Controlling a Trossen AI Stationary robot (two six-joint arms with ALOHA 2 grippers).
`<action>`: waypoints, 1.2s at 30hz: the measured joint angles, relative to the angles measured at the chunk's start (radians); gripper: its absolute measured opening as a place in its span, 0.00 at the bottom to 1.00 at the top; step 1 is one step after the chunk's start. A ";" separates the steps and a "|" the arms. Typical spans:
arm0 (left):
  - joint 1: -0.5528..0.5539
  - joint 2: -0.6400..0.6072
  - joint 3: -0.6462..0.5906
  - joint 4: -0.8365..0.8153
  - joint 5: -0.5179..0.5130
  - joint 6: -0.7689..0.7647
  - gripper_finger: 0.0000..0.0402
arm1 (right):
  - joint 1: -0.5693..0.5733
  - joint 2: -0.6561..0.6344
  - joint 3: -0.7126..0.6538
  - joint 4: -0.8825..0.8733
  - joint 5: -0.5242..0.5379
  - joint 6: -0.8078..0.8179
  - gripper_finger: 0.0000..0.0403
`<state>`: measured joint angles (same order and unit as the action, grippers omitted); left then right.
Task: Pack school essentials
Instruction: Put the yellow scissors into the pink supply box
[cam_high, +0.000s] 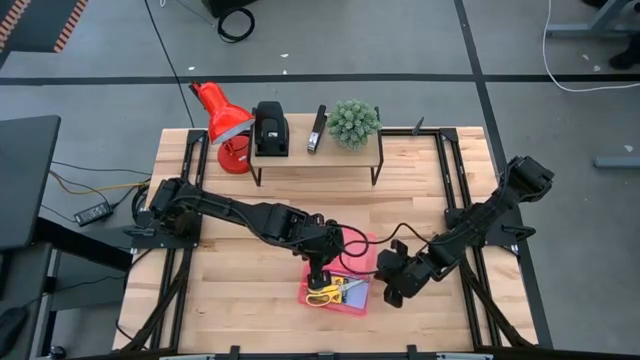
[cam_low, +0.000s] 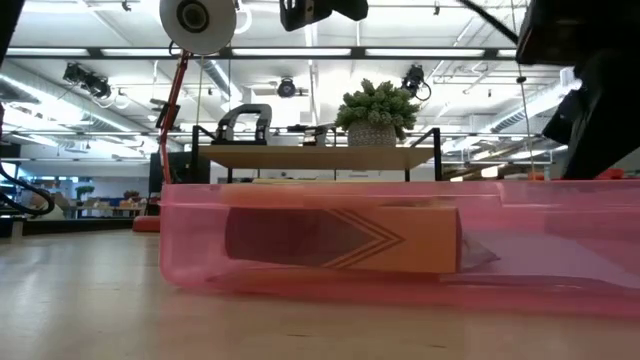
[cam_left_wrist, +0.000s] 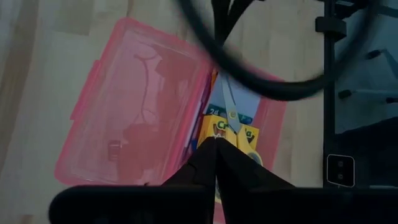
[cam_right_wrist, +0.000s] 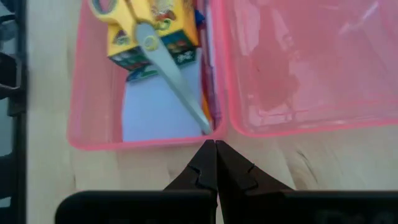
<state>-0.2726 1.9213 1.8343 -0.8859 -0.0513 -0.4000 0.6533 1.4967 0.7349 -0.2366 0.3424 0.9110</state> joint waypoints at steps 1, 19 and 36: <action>0.000 0.000 0.000 0.000 0.000 0.000 0.05 | -0.004 0.000 -0.004 -0.003 0.000 0.011 0.02; 0.000 0.000 0.000 0.011 -0.001 -0.013 0.05 | -0.010 0.101 -0.007 0.107 -0.054 0.054 0.02; -0.003 -0.001 0.000 0.009 -0.001 -0.009 0.05 | -0.010 0.079 -0.007 0.080 -0.033 0.082 0.02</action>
<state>-0.2752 1.9205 1.8343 -0.8768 -0.0521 -0.4094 0.6437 1.5753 0.7280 -0.1562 0.3091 0.9931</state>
